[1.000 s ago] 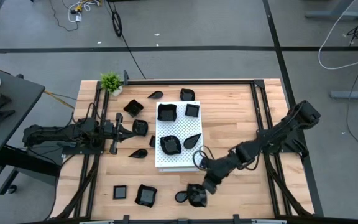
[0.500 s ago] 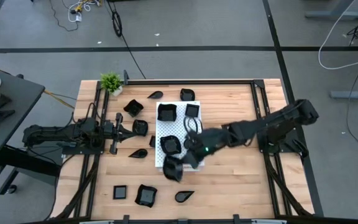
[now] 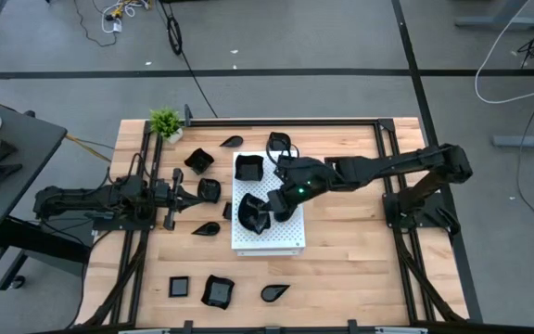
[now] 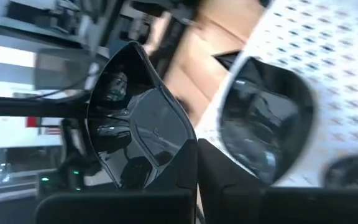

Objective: Pick & Place Mini shaped plates
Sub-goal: Stack the black leaf shaped plate on top of the other black leaf shaped plate on the shelf

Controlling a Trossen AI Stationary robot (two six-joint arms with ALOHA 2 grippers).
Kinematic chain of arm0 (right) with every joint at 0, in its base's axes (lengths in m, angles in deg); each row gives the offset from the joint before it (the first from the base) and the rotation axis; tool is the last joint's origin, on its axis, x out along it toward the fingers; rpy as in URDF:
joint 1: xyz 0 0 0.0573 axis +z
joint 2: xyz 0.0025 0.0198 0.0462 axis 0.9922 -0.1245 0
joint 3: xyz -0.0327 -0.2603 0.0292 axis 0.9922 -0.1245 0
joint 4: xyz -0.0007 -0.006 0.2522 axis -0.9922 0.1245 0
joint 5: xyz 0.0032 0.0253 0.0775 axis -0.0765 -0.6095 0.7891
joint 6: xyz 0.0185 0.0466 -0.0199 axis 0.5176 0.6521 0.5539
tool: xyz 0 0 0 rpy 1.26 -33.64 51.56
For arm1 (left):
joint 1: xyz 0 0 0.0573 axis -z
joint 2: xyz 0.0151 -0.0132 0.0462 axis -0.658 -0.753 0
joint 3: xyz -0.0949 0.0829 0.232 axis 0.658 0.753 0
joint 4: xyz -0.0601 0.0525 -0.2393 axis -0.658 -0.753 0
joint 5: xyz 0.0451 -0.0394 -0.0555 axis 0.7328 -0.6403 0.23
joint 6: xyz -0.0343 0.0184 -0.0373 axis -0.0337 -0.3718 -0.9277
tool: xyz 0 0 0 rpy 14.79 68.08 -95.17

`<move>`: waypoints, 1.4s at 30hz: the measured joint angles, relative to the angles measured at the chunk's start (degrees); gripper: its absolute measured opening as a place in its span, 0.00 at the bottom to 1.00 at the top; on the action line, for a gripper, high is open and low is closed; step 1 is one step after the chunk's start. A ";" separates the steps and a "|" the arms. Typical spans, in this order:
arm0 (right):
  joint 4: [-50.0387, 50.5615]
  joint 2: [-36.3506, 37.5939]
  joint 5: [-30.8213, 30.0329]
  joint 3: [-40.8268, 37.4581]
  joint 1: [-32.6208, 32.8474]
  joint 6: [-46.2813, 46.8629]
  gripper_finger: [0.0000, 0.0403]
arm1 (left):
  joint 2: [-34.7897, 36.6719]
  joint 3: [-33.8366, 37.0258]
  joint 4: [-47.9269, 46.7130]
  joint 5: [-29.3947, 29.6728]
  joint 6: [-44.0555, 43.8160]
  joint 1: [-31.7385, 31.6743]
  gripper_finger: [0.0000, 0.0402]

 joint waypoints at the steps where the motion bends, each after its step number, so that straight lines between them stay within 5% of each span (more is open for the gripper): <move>1: 1.25 0.00 0.45 0.00 -0.44 0.00 0.01 | -0.01 0.01 0.02 0.00 -0.02 -0.01 0.05; 42: 17.27 -11.69 6.83 10.29 -4.60 -6.90 0.01 | 0.01 0.00 0.01 0.00 -0.02 0.01 0.05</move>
